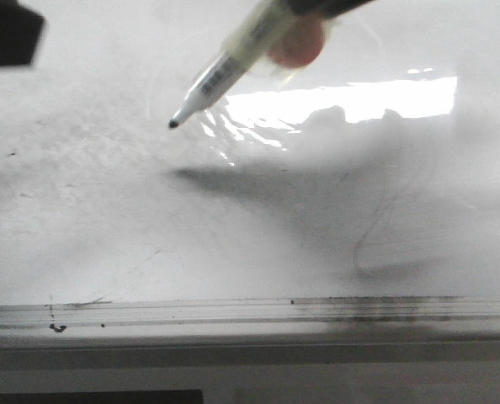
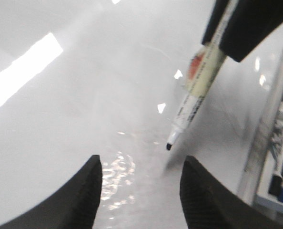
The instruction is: Write number 9 on whiteboard
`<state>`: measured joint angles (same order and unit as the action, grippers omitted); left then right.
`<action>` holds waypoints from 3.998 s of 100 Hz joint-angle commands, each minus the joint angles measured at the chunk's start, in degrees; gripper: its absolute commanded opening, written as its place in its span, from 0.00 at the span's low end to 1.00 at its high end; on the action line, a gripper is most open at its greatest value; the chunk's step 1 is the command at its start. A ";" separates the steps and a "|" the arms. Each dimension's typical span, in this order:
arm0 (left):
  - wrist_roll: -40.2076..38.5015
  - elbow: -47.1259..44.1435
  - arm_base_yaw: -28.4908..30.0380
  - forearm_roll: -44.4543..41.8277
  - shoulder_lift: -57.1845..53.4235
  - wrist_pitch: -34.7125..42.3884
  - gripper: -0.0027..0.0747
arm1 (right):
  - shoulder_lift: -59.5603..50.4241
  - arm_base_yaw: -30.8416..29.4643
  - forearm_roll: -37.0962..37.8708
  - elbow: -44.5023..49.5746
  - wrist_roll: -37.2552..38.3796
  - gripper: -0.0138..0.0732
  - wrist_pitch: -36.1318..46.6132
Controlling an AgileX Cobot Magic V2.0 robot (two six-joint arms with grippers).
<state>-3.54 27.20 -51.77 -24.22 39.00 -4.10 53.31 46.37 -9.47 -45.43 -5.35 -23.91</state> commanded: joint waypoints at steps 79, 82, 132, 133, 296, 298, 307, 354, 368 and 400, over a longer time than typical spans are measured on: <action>-0.76 1.90 11.35 7.73 -6.75 6.22 0.48 | 13.93 -8.59 -0.51 -16.39 3.36 0.10 -8.68; -0.76 1.90 11.35 7.73 -6.75 6.22 0.48 | 13.11 -8.69 0.32 -16.39 3.36 0.10 -8.80; -0.76 1.90 11.35 7.73 -6.75 6.12 0.48 | 11.47 -8.74 5.53 -19.89 5.35 0.10 -10.99; -0.76 1.90 11.35 7.73 -6.75 6.12 0.48 | 11.47 -8.74 5.39 -19.63 5.35 0.10 -11.16; -0.53 -3.14 -3.52 6.81 23.95 32.34 0.01 | 11.07 1.22 -7.18 -14.83 8.00 0.10 -14.81; -0.53 -3.14 -3.52 6.81 23.95 32.34 0.01 | 11.07 1.22 -7.18 -14.83 8.00 0.10 -14.81; -0.53 -3.14 -3.52 6.81 23.95 32.34 0.01 | 11.07 1.22 -7.42 -14.83 8.00 0.10 -14.81; -0.95 -3.14 -2.88 26.27 18.74 23.34 0.01 | 10.26 1.22 -6.66 -14.83 8.00 0.60 -11.30; -0.95 -3.14 -0.01 40.47 12.60 16.04 0.01 | 8.62 1.22 -6.42 -14.83 8.00 0.60 -10.15; -0.95 -3.14 7.41 54.54 10.91 12.51 0.01 | 8.21 1.22 -6.32 -14.83 8.00 0.60 -9.57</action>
<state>-4.07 22.13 -45.27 28.31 49.56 6.78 62.81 47.51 -15.22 -58.26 2.84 -37.42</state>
